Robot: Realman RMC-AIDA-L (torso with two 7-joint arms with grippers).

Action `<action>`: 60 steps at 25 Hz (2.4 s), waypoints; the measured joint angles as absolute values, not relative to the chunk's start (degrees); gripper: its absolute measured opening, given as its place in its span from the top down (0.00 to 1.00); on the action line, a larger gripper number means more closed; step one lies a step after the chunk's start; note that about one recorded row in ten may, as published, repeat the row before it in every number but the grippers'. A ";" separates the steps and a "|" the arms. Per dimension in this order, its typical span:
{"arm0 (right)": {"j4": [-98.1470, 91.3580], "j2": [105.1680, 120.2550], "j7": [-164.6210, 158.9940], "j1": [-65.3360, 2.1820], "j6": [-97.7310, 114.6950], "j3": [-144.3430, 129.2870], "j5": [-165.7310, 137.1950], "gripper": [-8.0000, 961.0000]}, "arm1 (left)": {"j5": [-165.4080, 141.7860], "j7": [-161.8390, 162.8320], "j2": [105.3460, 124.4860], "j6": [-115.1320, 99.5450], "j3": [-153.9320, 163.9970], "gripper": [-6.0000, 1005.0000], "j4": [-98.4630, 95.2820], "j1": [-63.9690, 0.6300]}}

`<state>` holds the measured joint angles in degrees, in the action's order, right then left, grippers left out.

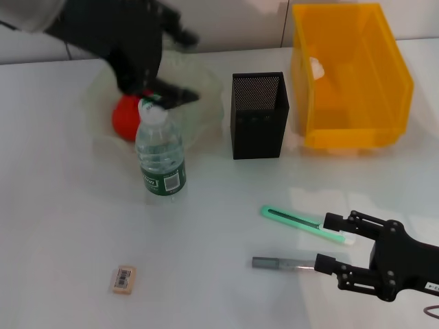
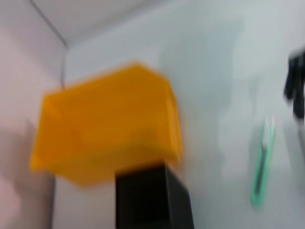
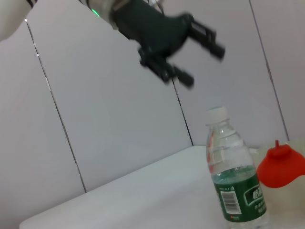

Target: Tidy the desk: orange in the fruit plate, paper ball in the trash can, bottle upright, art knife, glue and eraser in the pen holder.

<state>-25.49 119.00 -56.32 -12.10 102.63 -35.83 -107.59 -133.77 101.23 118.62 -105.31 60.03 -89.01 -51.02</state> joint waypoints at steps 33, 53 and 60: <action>-56.20 119.09 -85.48 -17.02 111.65 -24.29 -107.62 0.21 | -92.04 46.82 118.20 -99.41 55.57 0.22 -24.86 -21.31; -102.38 119.04 -133.26 -28.49 114.84 -61.65 -139.83 0.21 | -91.59 42.18 118.65 -96.19 55.35 0.22 -16.45 -20.63; -101.03 119.22 -136.66 -30.61 116.07 -69.87 -147.39 0.21 | -91.56 42.60 118.60 -95.89 55.20 0.22 -16.39 -20.83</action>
